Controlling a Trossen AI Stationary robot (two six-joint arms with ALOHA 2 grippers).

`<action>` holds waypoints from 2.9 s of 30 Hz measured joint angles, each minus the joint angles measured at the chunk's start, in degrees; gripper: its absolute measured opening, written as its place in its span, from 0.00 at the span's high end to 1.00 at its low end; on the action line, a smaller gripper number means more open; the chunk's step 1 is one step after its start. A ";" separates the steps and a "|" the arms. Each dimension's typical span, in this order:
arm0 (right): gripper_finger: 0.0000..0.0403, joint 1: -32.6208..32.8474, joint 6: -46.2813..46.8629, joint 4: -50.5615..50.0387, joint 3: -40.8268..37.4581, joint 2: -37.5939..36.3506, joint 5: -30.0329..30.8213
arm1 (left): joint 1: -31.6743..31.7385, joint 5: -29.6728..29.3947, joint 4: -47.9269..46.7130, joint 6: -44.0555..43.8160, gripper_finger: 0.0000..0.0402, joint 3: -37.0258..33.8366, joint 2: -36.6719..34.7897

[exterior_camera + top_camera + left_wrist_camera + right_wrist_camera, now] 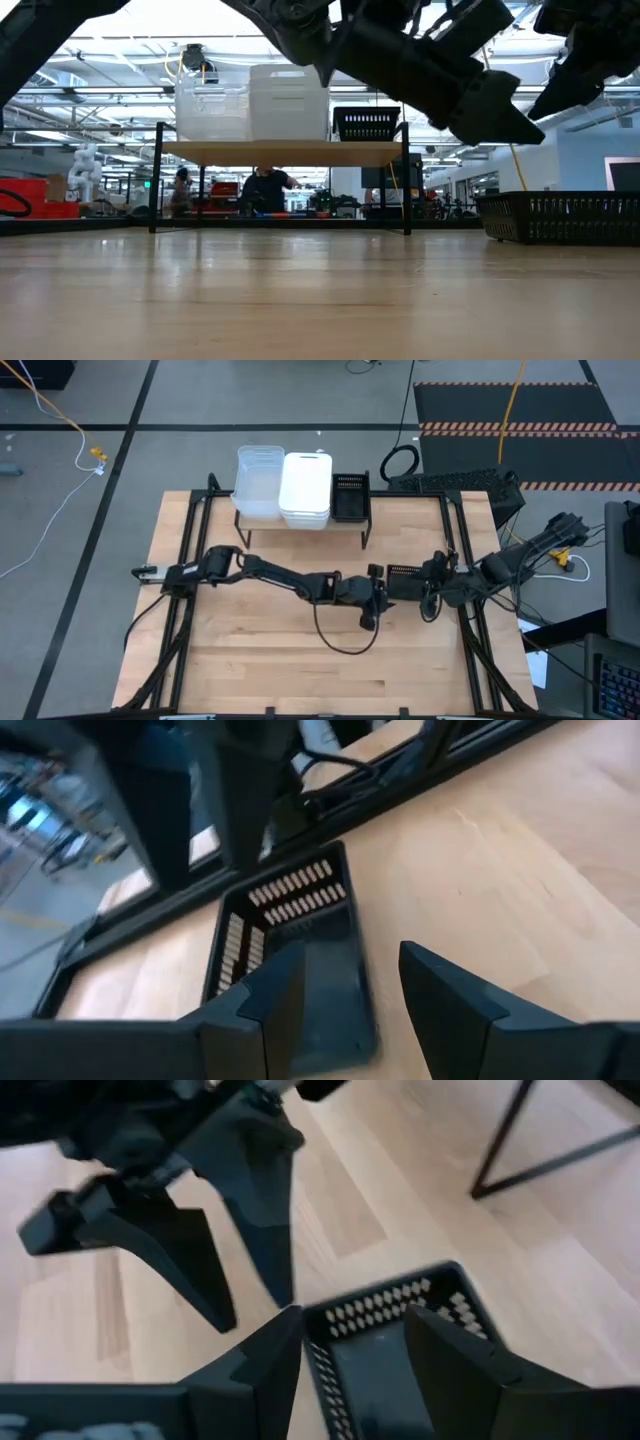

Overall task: Stack baskets on shelf by color
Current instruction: Stack the black bin on top of the black bin on the shelf

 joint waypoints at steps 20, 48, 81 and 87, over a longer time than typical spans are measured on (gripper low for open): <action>0.58 -0.11 5.16 -12.48 1.64 7.54 -15.06 | 4.66 12.43 -16.39 25.90 0.59 3.22 0.13; 0.88 -0.11 -3.02 -5.01 -0.96 25.40 -12.10 | 4.84 7.07 -15.84 19.56 0.59 3.22 0.13; 0.99 4.50 -40.52 13.31 -1.79 18.86 -23.89 | -2.82 19.22 -20.00 5.56 0.62 3.27 -6.51; 0.99 4.50 -45.47 15.48 -1.79 18.86 -23.89 | -2.27 19.75 -26.27 4.07 0.65 3.17 -5.03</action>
